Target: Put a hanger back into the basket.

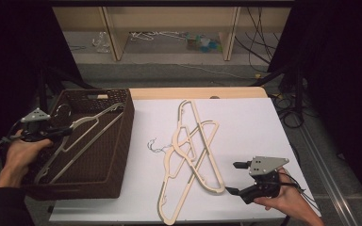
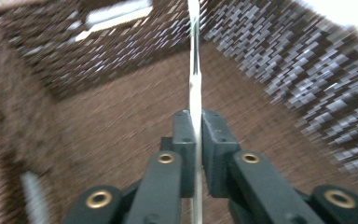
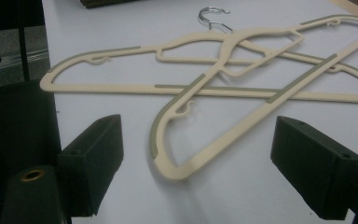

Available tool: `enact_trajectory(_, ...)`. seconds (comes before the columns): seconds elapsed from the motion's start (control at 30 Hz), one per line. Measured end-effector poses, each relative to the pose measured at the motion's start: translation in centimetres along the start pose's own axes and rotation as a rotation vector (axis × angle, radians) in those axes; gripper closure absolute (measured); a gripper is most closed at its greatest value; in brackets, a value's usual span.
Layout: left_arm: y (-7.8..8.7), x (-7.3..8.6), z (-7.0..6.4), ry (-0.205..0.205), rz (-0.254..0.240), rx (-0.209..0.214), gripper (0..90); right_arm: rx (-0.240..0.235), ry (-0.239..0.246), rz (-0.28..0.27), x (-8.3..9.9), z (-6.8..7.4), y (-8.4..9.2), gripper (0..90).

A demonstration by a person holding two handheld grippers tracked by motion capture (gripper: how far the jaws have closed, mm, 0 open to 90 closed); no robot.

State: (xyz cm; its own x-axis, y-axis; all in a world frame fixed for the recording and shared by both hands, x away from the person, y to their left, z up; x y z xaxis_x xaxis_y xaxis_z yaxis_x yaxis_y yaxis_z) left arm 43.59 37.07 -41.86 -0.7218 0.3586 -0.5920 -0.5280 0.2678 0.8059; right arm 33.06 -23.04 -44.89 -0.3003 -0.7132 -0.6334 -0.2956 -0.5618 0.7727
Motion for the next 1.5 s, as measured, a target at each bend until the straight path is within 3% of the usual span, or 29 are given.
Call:
enact_trajectory(0.03,0.0,0.0,0.1,0.021,-0.024,-0.009,81.3,-0.001,-0.001,0.001,0.0,0.0,0.0,18.0)
enact_trajectory(0.1,0.3,0.2,0.7,0.026,-0.004,-0.044,79.2,-0.003,-0.002,-0.002,0.0,0.0,0.0,18.0)
enact_trajectory(0.13,0.1,0.1,0.7,0.062,-0.029,-0.054,78.1,-0.002,-0.001,-0.003,0.0,0.0,0.0,18.0)
enact_trajectory(0.17,0.2,0.4,1.2,0.056,0.000,-0.103,77.4,-0.002,-0.002,-0.002,0.0,0.1,0.0,18.0)
enact_trajectory(0.23,0.4,0.6,1.4,0.035,0.021,-0.107,76.5,-0.004,-0.003,-0.003,0.0,0.1,0.0,18.0)
enact_trajectory(0.3,0.2,0.6,1.2,0.080,-0.010,-0.110,75.2,-0.008,-0.001,0.003,0.0,0.1,0.0,18.0)
enact_trajectory(0.33,0.5,0.8,1.5,0.064,0.023,-0.134,72.1,-0.010,-0.001,0.010,0.0,0.1,0.0,18.0)
enact_trajectory(0.4,0.8,0.8,1.4,0.096,0.022,-0.161,66.2,-0.001,-0.004,0.001,0.0,0.1,-0.1,18.0)
enact_trajectory(0.47,1.1,0.7,1.3,0.121,0.010,-0.181,59.5,-0.005,-0.004,0.011,0.1,0.1,0.0,18.0)
enact_trajectory(0.53,1.4,0.5,1.1,0.181,-0.026,-0.202,53.9,-0.004,-0.004,0.011,0.1,0.1,0.0,18.0)
enact_trajectory(0.6,2.0,0.4,0.5,0.158,-0.047,-0.180,54.5,0.000,-0.005,0.001,0.0,0.1,-0.1,18.0)
enact_trajectory(0.8,3.6,-0.5,-4.0,0.104,-0.138,-0.092,45.3,0.001,-0.011,0.011,0.1,0.1,-0.1,18.2)
enact_trajectory(0.93,4.2,-1.3,-7.9,0.076,-0.206,-0.010,36.5,0.011,-0.023,0.003,0.1,0.1,-0.3,18.5)
enact_trajectory(1.03,4.3,-1.7,-11.3,0.033,-0.239,0.051,33.5,0.014,-0.028,0.006,0.1,0.1,-0.3,18.5)
enact_trajectory(1.1,4.3,-1.9,-13.4,-0.020,-0.241,0.086,32.3,0.021,-0.042,0.008,0.1,0.0,-0.2,18.6)
enact_trajectory(1.3,3.7,-2.1,-19.5,-0.127,-0.276,0.185,28.0,0.068,-0.094,-0.014,0.3,-0.6,-0.3,18.8)
enact_trajectory(1.5,2.9,-1.8,-24.2,-0.217,-0.285,0.232,25.7,0.094,-0.145,-0.051,0.6,-1.1,-0.2,18.6)
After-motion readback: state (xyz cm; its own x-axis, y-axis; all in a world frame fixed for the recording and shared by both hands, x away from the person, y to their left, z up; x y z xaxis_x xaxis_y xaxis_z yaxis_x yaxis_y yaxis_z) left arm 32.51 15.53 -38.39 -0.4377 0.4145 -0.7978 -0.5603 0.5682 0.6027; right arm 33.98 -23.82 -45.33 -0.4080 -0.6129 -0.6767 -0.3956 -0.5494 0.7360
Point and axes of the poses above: each handheld gripper's, and its own axes: y roughly backward along the jaws, x roughly out of its underside, z roughly to its left, the point moved 4 cm from there along -y, roughly forward along the jaws, and after that the axes turned 14 degrees about z, right-handed, at the moved point
